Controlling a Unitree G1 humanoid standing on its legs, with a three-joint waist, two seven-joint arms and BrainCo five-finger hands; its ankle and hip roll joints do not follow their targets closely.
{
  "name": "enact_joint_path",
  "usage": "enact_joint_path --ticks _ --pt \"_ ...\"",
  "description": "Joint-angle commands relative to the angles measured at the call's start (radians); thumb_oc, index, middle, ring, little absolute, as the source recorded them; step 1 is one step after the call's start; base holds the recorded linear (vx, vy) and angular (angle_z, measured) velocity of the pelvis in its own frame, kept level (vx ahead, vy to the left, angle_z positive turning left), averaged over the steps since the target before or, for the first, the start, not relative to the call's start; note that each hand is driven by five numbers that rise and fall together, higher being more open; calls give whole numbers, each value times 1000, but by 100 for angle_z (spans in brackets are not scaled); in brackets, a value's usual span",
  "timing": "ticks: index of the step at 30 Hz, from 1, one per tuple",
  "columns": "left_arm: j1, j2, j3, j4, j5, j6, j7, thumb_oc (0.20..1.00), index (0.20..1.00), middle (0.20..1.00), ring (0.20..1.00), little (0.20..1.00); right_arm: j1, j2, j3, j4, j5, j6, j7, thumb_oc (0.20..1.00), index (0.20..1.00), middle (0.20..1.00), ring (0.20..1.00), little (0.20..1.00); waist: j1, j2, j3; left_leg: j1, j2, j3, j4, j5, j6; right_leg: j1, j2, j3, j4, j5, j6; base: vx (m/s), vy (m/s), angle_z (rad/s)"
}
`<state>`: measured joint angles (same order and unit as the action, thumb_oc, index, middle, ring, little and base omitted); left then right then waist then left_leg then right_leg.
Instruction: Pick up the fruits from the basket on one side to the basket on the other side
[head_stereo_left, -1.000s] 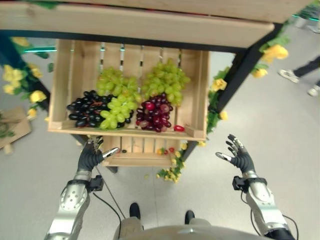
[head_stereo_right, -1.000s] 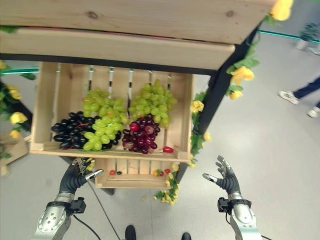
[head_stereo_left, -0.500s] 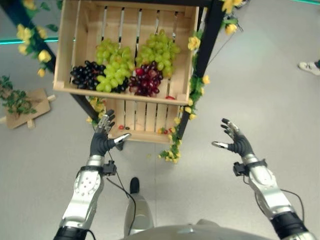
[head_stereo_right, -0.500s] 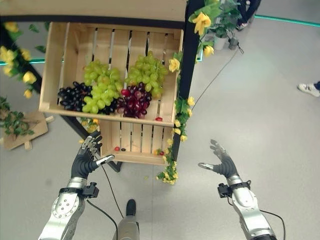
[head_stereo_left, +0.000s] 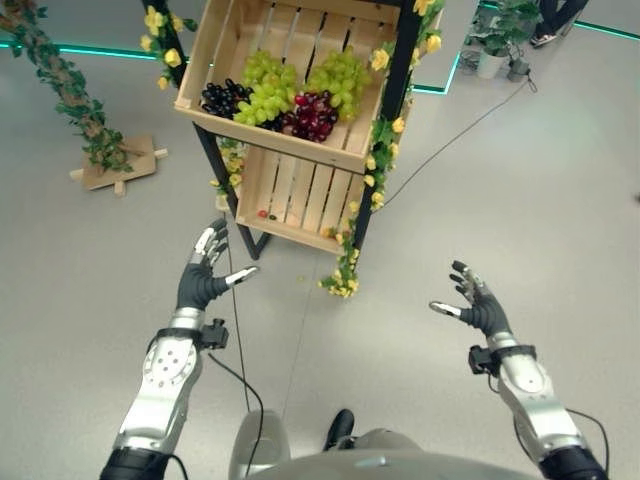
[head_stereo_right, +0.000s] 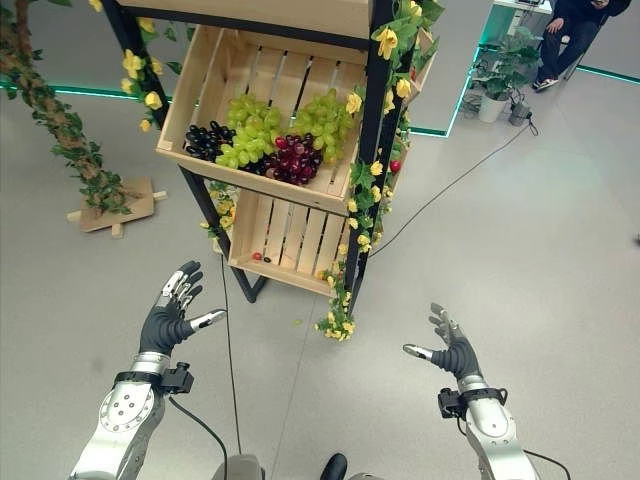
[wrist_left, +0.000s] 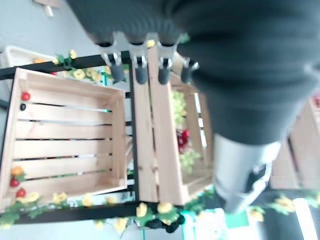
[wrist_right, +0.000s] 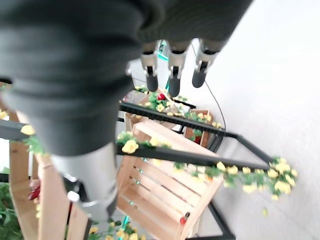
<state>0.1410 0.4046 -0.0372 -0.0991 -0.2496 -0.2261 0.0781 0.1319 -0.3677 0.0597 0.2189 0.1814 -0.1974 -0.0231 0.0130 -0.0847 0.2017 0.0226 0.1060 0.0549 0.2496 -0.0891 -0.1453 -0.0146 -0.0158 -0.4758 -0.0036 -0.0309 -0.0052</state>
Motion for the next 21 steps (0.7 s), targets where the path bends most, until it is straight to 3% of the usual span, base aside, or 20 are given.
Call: enact_joint_path --ticks 1,6,10,12,13,15,16,17,18,19,20,21 --pt "7 3 21 -68 21 -46 -1 1000 1000 1000 1000 1000 -18 -44 -53 -8 20 -44 -8 1000 1000 1000 1000 1000 17 36 -90 -20 44 -3 -138 76 28 85 -62 41 -26 -35 88 -126 194 75" --pt "-11 8 12 -58 22 -45 5 1000 1000 1000 1000 1000 -25 -48 -63 9 -11 -40 -27 1000 1000 1000 1000 1000 -2 43 -92 -3 0 -8 -179 34 45 51 -107 38 -7 6 112 -90 153 48" --pt "-27 13 1 -48 36 -51 15 1000 1000 1000 1000 1000 -18 -50 -71 -11 -19 -39 -22 1000 1000 1000 1000 1000 -43 38 -80 14 -40 36 -166 -10 77 3 -140 104 19 47 138 -114 242 -14" --pt "-34 21 -6 -40 47 -50 16 1000 1000 1000 1000 1000 -7 -58 -79 -22 -20 -40 -13 1000 1000 1000 1000 1000 -89 32 -66 22 -56 75 -146 -41 100 -39 -153 171 55 61 158 -99 169 -64" --pt "-35 22 -6 -38 47 -50 16 1000 1000 1000 1000 1000 -8 -57 -80 -23 -20 -40 -13 1000 1000 1000 1000 1000 -86 29 -68 18 -59 78 -148 -36 101 -46 -156 175 56 65 157 -99 134 -62" --pt "-52 35 -23 -35 60 -50 4 1000 1000 1000 1000 1000 26 -49 -104 -53 -20 -45 -10 1000 1000 1000 1000 1000 -145 13 -49 28 -72 143 -142 -57 121 -97 -160 250 63 109 184 -194 140 -53" --pt "-68 39 -39 -18 63 -51 -9 1000 1000 1000 1000 1000 46 -45 -127 -80 -27 -52 -1 1000 1000 1000 1000 1000 -186 1 -32 25 -76 199 -128 -72 133 -143 -154 312 50 159 215 -203 99 -98" --pt "-70 40 -39 -16 64 -52 -9 1000 1000 1000 1000 1000 46 -44 -127 -81 -27 -51 -1 1000 1000 1000 1000 1000 -184 -2 -35 20 -79 203 -129 -67 133 -148 -157 316 48 165 214 -172 42 -127" --pt "-81 50 -49 -14 80 -51 -15 1000 1000 1000 1000 1000 48 -45 -144 -88 -30 -55 -6 1000 1000 1000 1000 1000 -215 0 -26 15 -71 227 -115 -73 139 -172 -161 362 44 187 238 -123 1 -166" --pt "-95 59 -59 -15 78 -57 -24 1000 1000 1000 1000 1000 56 -42 -169 -94 -21 -59 -9 1000 1000 1000 1000 1000 -234 3 -29 3 -65 242 -108 -71 142 -190 -153 438 47 176 239 -197 -2 -171" --pt "-115 64 -71 -5 62 -62 -28 1000 1000 1000 1000 1000 93 -33 -229 -119 -11 -72 -21 1000 1000 1000 1000 1000 -269 13 -27 3 -52 266 -103 -71 146 -220 -163 457 89 142 226 -272 -7 -151" --pt "-124 69 -63 -6 67 -58 -18 1000 1000 1000 1000 1000 80 -40 -242 -133 -17 -78 -39 1000 1000 1000 1000 1000 -244 28 -26 8 -29 318 -110 -64 143 -215 -214 314 108 110 210 -199 -14 -97"
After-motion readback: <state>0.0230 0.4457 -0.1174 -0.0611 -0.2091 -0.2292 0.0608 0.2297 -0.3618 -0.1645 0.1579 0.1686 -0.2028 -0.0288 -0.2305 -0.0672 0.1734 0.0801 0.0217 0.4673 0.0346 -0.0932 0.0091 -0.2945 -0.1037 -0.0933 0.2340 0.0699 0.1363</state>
